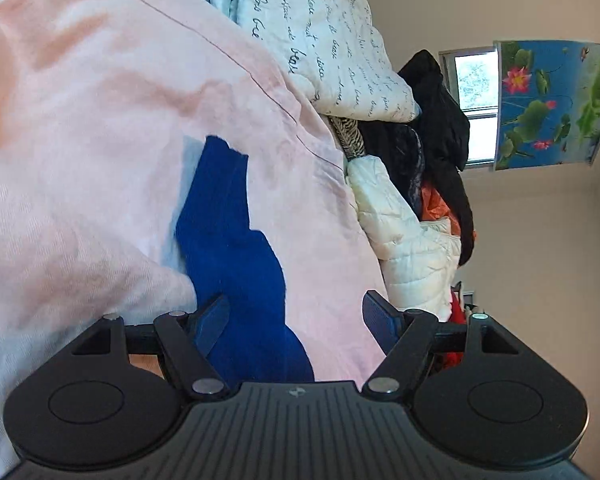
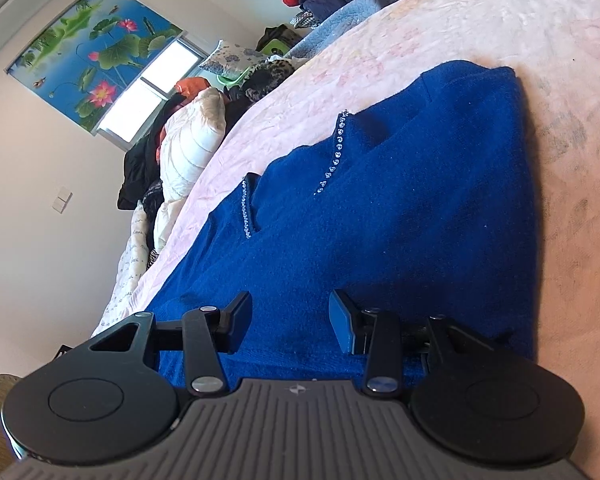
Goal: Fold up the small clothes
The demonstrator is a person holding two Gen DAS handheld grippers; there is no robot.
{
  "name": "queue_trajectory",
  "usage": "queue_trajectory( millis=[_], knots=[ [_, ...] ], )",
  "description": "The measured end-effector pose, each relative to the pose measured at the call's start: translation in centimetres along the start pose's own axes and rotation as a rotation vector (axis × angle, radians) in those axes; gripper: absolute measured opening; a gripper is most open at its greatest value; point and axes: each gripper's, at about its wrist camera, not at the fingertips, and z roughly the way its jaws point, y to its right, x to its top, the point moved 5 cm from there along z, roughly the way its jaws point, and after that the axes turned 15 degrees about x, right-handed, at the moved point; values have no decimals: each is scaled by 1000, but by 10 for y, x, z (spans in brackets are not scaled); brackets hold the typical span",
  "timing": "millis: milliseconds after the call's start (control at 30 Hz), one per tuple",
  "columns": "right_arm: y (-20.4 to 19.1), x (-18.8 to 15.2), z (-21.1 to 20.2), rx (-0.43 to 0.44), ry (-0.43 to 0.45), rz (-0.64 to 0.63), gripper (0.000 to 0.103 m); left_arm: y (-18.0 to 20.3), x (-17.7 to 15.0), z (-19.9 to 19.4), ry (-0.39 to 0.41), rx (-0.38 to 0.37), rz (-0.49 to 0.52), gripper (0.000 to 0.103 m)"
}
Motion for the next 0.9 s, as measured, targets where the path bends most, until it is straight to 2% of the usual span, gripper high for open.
queue_trajectory(
  millis=[67, 133, 167, 233, 300, 567, 600, 633, 700, 800, 900],
  knots=[
    [0, -2, -2, 1, 3, -3, 47, 8, -1, -4, 24, 25, 80, 74],
    [0, -3, -2, 2, 7, -5, 47, 15, 2, -14, 99, 76, 163, 74],
    [0, -3, -2, 3, 7, -6, 47, 12, 6, -17, 122, 94, 173, 74],
    [0, -3, -1, 6, 8, -4, 47, 7, 12, -12, 94, 109, 165, 74],
    [0, -3, -1, 7, 8, -2, 47, 2, 19, -9, 127, 162, 148, 74],
    [-1, -3, -1, 9, 8, -4, 47, 0, 34, 22, 159, 296, 229, 72],
    [-1, -3, -1, 9, 8, -3, 47, -1, 35, 22, 167, 299, 223, 62],
    [-1, -3, -1, 9, 8, -3, 47, -3, 37, 23, 175, 312, 217, 38],
    [-1, -3, -1, 9, 8, -4, 47, -8, 39, 28, 158, 333, 219, 11],
    [-1, -3, -1, 9, 9, -4, 47, -8, 35, 26, 160, 324, 275, 6],
    [-1, -3, -1, 8, 9, -3, 47, 9, 26, 4, 280, 285, 327, 5]
  ],
)
